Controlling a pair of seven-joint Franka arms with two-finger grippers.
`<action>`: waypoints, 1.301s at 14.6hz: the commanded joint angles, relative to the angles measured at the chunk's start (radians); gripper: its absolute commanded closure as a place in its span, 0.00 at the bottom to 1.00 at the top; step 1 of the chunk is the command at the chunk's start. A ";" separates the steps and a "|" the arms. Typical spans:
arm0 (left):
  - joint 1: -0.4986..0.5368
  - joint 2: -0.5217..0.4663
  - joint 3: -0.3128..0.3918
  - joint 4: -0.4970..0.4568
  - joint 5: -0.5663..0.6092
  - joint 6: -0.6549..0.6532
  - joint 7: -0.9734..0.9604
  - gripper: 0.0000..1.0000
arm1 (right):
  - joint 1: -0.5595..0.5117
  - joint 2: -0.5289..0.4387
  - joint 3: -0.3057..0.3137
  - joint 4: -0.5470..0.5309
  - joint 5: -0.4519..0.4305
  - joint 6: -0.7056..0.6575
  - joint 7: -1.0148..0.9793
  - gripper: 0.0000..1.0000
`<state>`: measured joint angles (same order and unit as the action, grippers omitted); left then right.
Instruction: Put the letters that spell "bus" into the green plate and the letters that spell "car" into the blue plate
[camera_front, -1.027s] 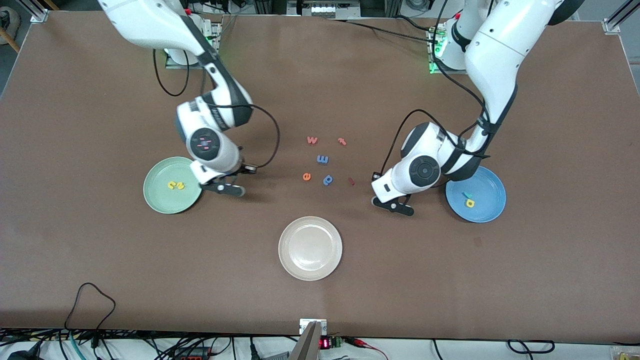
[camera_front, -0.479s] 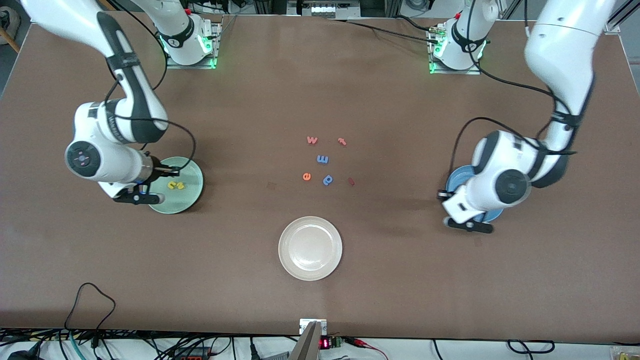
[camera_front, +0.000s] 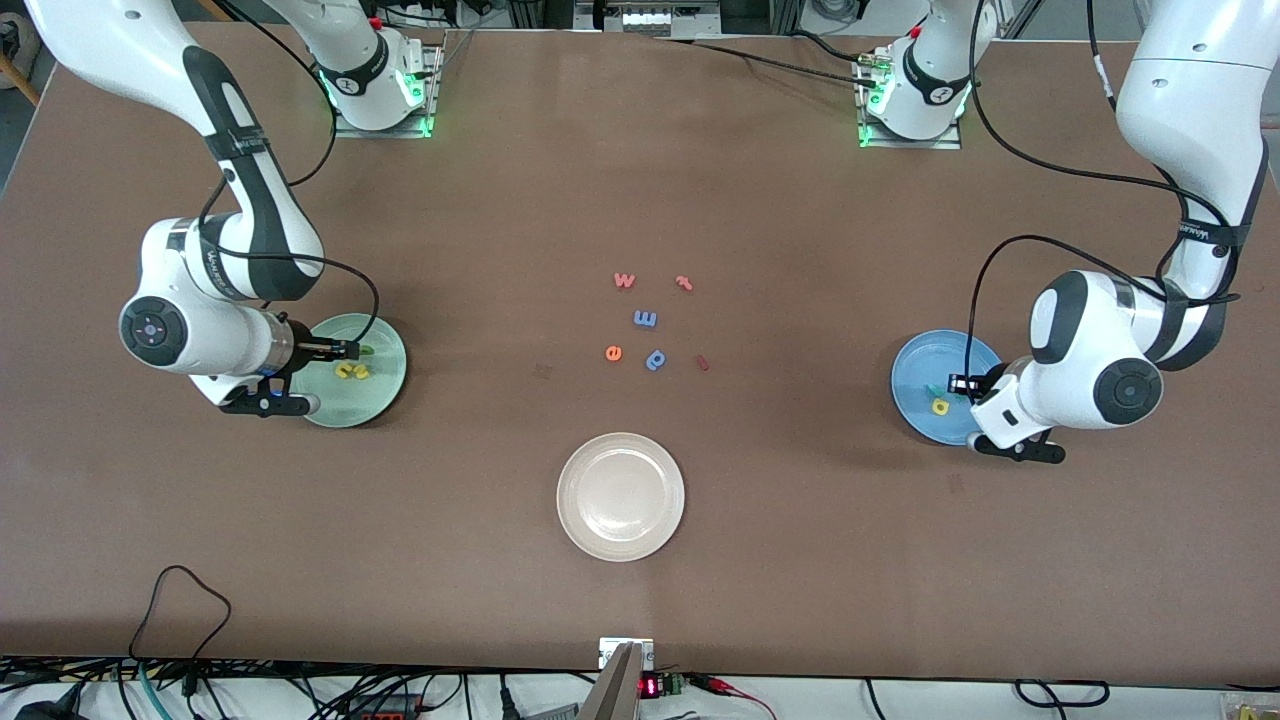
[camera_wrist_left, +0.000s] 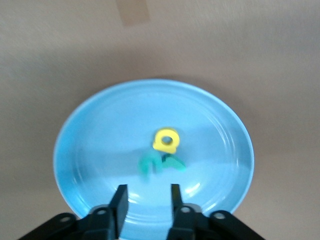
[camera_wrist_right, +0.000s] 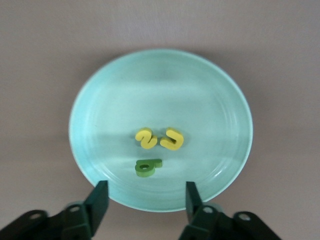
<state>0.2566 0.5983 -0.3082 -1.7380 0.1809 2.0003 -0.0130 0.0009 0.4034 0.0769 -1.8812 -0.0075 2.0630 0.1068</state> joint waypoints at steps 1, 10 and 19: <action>0.000 -0.020 -0.012 0.000 0.015 -0.049 -0.001 0.00 | -0.002 -0.156 0.004 0.039 0.011 -0.139 -0.009 0.00; -0.010 -0.086 -0.043 0.354 0.003 -0.180 -0.010 0.00 | 0.001 -0.314 -0.057 0.344 -0.005 -0.480 -0.012 0.00; -0.256 -0.218 0.392 0.437 -0.289 -0.282 0.002 0.00 | 0.014 -0.321 -0.060 0.347 -0.003 -0.531 0.001 0.00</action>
<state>0.1264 0.4319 -0.0994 -1.2990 -0.0004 1.7720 -0.0157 0.0073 0.0820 0.0169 -1.5570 -0.0083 1.5530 0.1057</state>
